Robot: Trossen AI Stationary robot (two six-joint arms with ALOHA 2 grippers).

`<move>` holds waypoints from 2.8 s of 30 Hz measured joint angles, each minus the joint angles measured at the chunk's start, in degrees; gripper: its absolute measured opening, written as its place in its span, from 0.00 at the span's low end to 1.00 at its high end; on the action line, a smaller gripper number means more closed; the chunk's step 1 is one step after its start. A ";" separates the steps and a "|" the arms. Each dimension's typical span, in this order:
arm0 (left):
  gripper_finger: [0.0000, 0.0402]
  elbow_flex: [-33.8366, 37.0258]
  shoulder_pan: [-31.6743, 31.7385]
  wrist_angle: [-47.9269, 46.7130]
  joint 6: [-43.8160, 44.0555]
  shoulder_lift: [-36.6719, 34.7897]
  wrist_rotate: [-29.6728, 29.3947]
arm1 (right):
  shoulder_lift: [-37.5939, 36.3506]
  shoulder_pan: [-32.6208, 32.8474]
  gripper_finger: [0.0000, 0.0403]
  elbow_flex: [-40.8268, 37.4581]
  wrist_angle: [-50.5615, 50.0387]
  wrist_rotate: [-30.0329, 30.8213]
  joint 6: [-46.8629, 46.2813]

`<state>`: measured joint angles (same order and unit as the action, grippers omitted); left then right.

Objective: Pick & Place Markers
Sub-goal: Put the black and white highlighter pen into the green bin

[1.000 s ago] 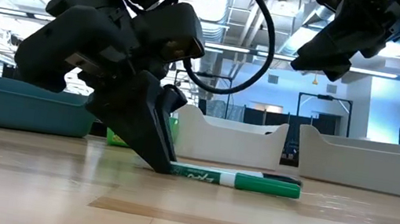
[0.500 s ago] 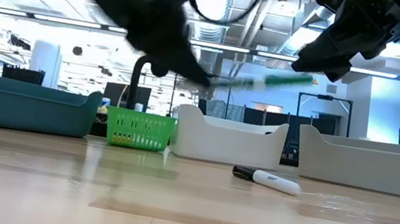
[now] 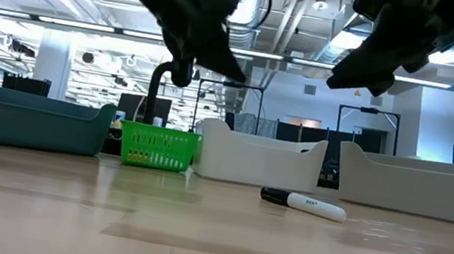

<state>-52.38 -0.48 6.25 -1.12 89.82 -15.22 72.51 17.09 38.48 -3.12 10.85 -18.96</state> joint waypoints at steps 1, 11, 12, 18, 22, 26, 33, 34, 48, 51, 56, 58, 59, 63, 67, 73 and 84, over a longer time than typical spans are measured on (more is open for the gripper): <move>0.01 0.00 1.40 0.00 -0.02 0.57 0.12 | 0.00 -0.31 0.29 0.00 0.02 -0.02 -0.03; 0.01 -0.02 7.37 0.33 0.21 6.14 3.07 | 0.00 -3.95 0.29 0.00 -2.60 -0.28 0.02; 0.01 -0.02 7.22 0.45 0.24 6.28 2.99 | 0.00 -4.15 0.29 0.00 -3.10 -0.35 0.03; 0.01 -0.06 4.18 3.41 -0.03 3.01 2.97 | 5.53 -3.90 0.29 -0.06 1.11 -0.47 -0.05; 0.01 -0.03 1.17 3.10 -0.11 -2.76 2.65 | 13.17 -2.94 0.29 1.27 4.80 -0.95 -0.10; 0.01 1.08 -3.14 3.06 -0.16 -8.65 -0.85 | 20.70 -1.10 0.29 7.50 2.69 -1.56 -0.34; 0.01 6.61 -9.11 2.96 -0.36 -17.53 -3.17 | 32.56 2.56 0.29 22.41 -16.23 2.49 -7.22; 0.01 7.62 -9.50 2.63 -0.36 -18.78 -3.20 | 34.08 2.85 0.29 24.35 -19.10 2.97 -8.04; 0.01 14.82 -10.11 4.19 0.06 -25.31 -3.20 | 42.66 2.19 0.29 31.50 -22.67 1.60 -14.15; 0.01 14.84 -10.13 5.18 0.06 -25.73 -3.22 | 42.34 1.92 0.25 31.26 -22.46 1.46 -11.83; 0.01 14.84 -11.49 6.01 0.06 -26.32 -3.24 | 42.38 1.40 0.10 31.01 -19.41 -0.26 -5.52; 0.01 14.84 -12.47 6.53 0.04 -26.60 -3.22 | 42.56 0.90 0.09 31.10 -16.63 -1.09 -3.73; 0.01 14.84 -13.05 7.56 0.04 -26.60 -3.22 | 42.62 0.64 0.09 31.51 -16.10 -1.34 -3.12; 0.01 14.84 -16.06 11.11 -0.12 -27.34 -3.22 | 42.51 -1.05 0.09 35.37 -16.14 1.65 0.32; 0.01 14.84 -20.44 14.61 -1.19 -29.33 -3.20 | 42.29 -4.14 0.14 41.95 -14.99 6.70 8.58; 0.01 14.78 -27.92 15.39 -3.23 -33.62 -3.20 | 42.29 -10.77 0.12 48.94 -5.13 8.45 29.25; 0.01 14.78 -34.86 16.95 -11.07 -34.20 -5.14 | 48.67 -20.41 0.12 49.91 1.69 0.25 35.95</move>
<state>-37.60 -35.34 23.20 -12.19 55.61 -20.36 121.18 -3.32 88.39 -1.43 11.11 16.99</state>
